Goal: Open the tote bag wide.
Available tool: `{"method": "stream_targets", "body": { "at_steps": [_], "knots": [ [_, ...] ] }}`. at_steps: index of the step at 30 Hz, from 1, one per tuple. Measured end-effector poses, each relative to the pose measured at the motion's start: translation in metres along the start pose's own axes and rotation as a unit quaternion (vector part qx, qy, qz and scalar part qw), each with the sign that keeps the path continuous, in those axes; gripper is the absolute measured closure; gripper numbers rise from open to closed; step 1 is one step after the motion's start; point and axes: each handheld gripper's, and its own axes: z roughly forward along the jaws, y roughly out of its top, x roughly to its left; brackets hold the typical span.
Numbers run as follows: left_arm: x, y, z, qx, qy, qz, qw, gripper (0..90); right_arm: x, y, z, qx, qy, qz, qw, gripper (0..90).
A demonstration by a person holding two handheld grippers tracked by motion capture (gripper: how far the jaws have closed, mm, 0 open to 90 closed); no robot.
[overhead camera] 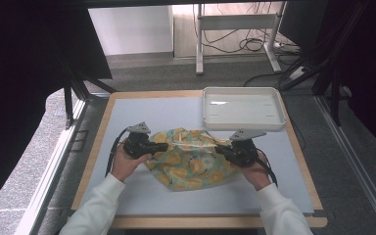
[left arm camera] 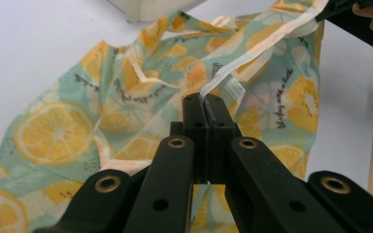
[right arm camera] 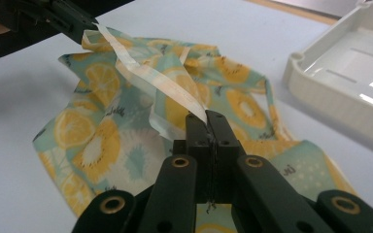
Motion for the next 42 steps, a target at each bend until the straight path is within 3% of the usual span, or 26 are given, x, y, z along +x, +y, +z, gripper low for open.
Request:
{"method": "stream_targets", "body": {
  "at_steps": [14,21,32,42],
  "knots": [
    [-0.021,-0.021,-0.007,0.005,-0.015,0.008,0.9998,90.0,0.018,-0.026,-0.009,0.01,0.029,0.005,0.9995,88.9],
    [-0.03,-0.037,0.001,0.024,-0.024,0.007,0.9994,90.0,0.027,-0.043,-0.008,0.03,0.034,0.008,0.9989,88.8],
    [-0.032,-0.052,0.008,0.046,-0.032,0.002,0.9984,90.0,0.032,-0.066,0.0,0.077,0.047,0.023,0.9957,88.9],
    [-0.035,-0.063,0.025,0.084,-0.037,0.005,0.9957,90.0,0.033,-0.079,0.001,0.102,0.04,0.018,0.9938,88.9]
  ]
}}
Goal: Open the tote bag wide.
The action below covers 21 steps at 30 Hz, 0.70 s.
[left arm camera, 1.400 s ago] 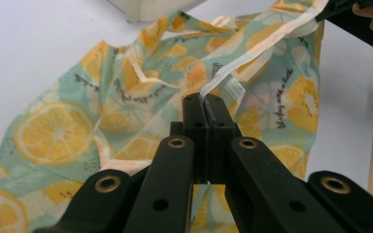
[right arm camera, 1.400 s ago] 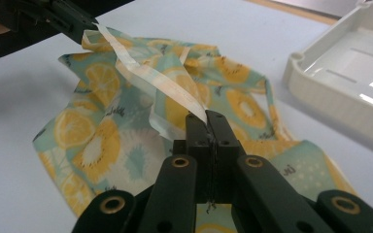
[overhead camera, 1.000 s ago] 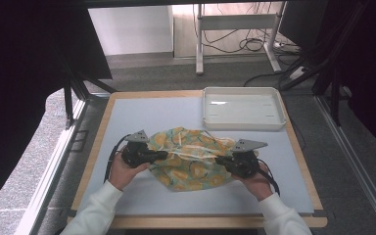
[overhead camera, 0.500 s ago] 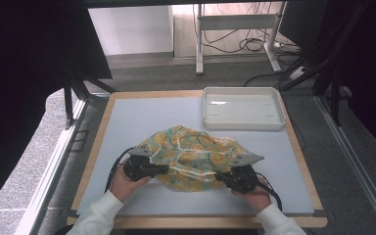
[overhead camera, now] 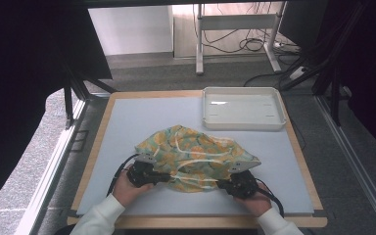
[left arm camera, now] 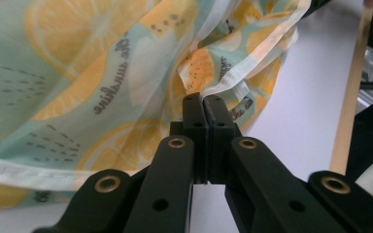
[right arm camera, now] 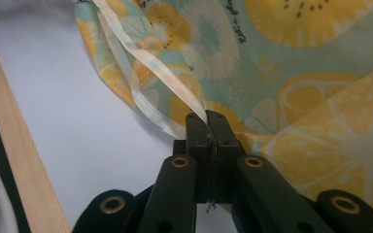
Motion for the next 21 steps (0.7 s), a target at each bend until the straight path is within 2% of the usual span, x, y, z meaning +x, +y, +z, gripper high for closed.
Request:
{"method": "stream_targets", "body": {
  "at_steps": [3,10,12,21],
  "knots": [
    [0.0,-0.001,0.004,0.01,0.002,0.002,0.9999,90.0,0.0,-0.001,0.001,0.003,-0.001,-0.002,1.0,88.8],
    [0.003,-0.002,0.012,0.018,0.013,-0.001,0.9998,87.7,-0.001,-0.003,0.003,0.008,-0.005,-0.004,0.9999,88.3],
    [0.003,-0.002,0.013,0.014,0.011,-0.004,0.9998,86.1,-0.002,-0.003,0.003,0.008,-0.008,-0.005,0.9999,87.7],
    [-0.001,-0.001,0.006,-0.002,0.035,0.004,0.9994,73.0,-0.003,-0.003,0.004,0.008,-0.012,-0.006,0.9999,86.8]
  ]
}}
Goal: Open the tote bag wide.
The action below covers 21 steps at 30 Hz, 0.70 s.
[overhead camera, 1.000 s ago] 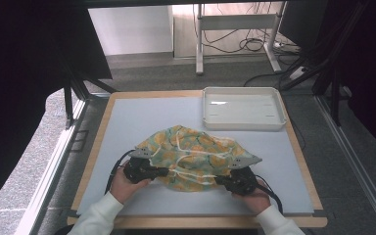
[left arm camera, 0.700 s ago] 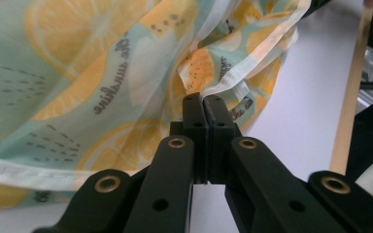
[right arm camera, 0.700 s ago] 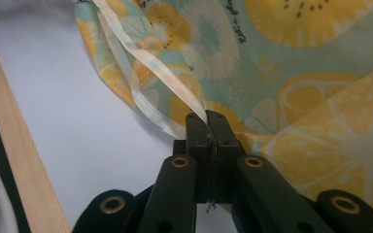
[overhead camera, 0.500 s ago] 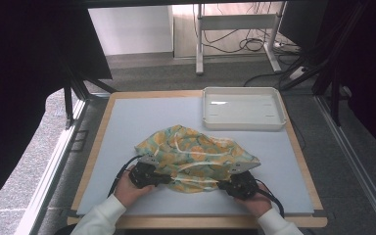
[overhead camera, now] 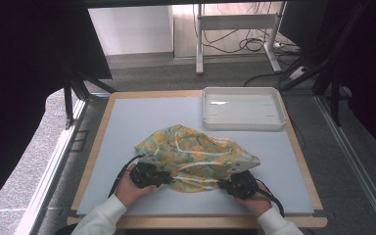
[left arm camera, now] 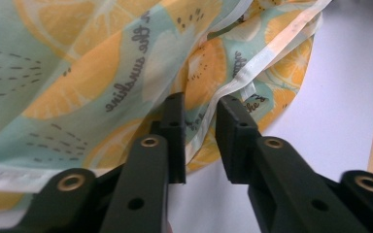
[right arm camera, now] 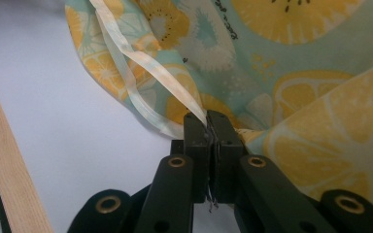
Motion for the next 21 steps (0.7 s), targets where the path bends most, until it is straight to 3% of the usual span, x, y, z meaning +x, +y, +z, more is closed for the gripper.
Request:
{"method": "stream_targets", "body": {
  "at_steps": [3,8,12,15,21],
  "knots": [
    [-0.003,0.002,-0.006,-0.011,0.005,0.005,0.9999,65.5,0.0,0.0,0.0,0.001,-0.001,-0.001,1.0,86.7],
    [-0.011,0.009,-0.022,-0.033,0.023,0.014,0.9991,44.1,0.0,0.0,0.0,0.002,-0.001,0.0,1.0,86.4],
    [-0.014,0.017,-0.043,-0.066,0.028,0.024,0.9972,37.1,-0.001,0.0,0.0,0.0,-0.002,0.002,1.0,86.1],
    [-0.01,0.02,-0.056,-0.09,0.036,0.014,0.9952,34.5,-0.001,0.0,0.0,0.002,0.0,0.002,1.0,86.0],
    [0.004,0.029,-0.07,-0.101,0.077,-0.018,0.9917,31.8,-0.001,0.0,0.0,0.002,-0.002,0.003,1.0,85.8]
  ]
}}
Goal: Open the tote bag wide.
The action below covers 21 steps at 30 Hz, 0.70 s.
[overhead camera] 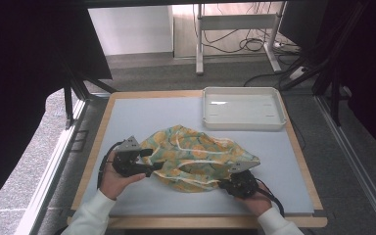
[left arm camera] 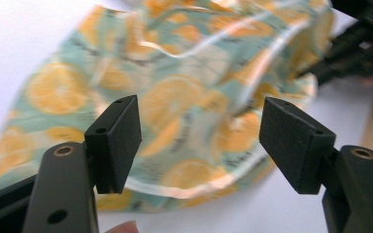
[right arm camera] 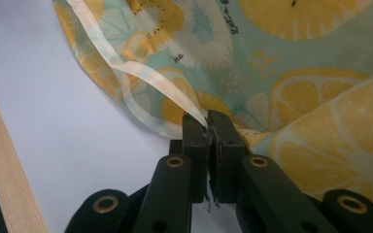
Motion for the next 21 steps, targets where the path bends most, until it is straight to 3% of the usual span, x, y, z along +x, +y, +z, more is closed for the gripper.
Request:
{"method": "stream_targets", "body": {
  "at_steps": [5,9,14,18,21],
  "knots": [
    [0.025,0.013,0.01,0.002,0.022,-0.024,0.9995,31.8,0.001,0.0,0.0,0.001,-0.003,-0.003,1.0,85.4],
    [0.046,0.022,0.032,0.018,0.009,-0.031,0.9993,31.8,0.002,0.0,0.0,0.001,-0.004,-0.005,1.0,85.1],
    [0.049,0.027,0.054,0.032,-0.009,-0.029,0.999,32.9,0.002,0.0,0.0,0.0,-0.004,-0.007,1.0,85.0],
    [0.046,0.026,0.064,0.058,0.006,-0.013,0.9982,33.9,0.002,0.0,0.0,0.001,-0.005,-0.01,0.9999,84.5],
    [0.048,0.026,0.065,0.06,0.001,-0.02,0.998,36.0,0.002,0.0,0.0,0.001,-0.004,-0.01,0.9999,84.5]
  ]
}}
